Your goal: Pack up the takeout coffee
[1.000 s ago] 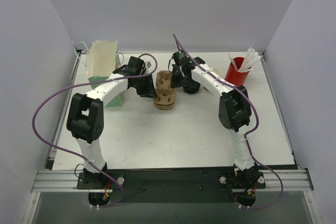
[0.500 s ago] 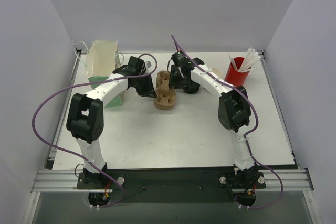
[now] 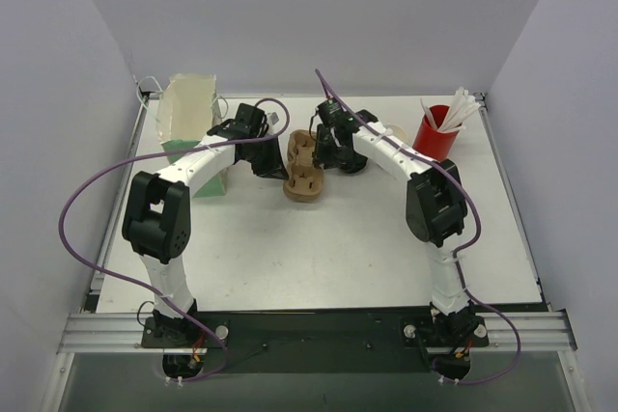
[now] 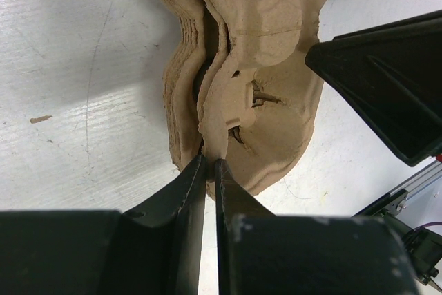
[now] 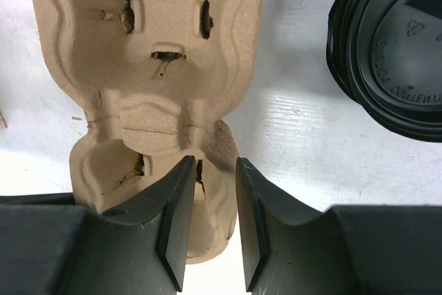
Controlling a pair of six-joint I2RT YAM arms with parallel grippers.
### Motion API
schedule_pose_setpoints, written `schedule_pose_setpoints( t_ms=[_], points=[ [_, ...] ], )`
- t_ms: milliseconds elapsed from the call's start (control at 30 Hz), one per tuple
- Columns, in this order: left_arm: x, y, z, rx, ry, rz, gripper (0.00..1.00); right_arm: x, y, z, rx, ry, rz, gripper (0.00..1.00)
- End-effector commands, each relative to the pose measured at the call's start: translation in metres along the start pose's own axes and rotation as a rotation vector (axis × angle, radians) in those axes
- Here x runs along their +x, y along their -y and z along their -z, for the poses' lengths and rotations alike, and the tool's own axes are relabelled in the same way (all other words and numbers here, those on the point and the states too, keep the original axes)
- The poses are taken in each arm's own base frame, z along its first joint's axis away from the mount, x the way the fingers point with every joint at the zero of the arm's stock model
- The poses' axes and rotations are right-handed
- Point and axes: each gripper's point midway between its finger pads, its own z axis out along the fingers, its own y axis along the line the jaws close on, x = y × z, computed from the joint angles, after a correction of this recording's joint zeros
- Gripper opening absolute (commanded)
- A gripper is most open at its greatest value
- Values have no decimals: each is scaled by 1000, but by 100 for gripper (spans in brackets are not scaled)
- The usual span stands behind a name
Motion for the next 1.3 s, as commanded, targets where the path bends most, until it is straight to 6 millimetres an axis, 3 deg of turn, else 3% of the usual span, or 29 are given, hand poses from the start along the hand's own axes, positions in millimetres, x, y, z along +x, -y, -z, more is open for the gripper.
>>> schedule_pose_setpoints(
  t_ms=[0,233,367,767,833,867,933,1100,1267],
  points=[
    [-23,21,21,56,84,-32,4,0,-5,29,-14,23,12,26],
    [-22,20,20,54,84,-31,4,12,-5,29,-15,4,-5,24],
    [-22,20,20,53,82,-32,4,12,-6,29,-17,8,-5,20],
    [-19,18,18,54,77,-32,4,16,-7,25,-13,-6,1,21],
    [-19,18,18,55,77,-34,4,15,-8,26,-13,-6,1,17],
    [-19,18,19,57,79,-35,4,14,-8,27,-14,-1,2,7],
    [-19,18,19,57,79,-35,4,12,-9,29,-14,3,2,0],
    [-22,17,20,46,87,-45,5,9,-9,35,-16,16,1,0],
    [-27,8,27,-19,108,-82,38,5,-13,42,-34,26,-4,0]
  ],
)
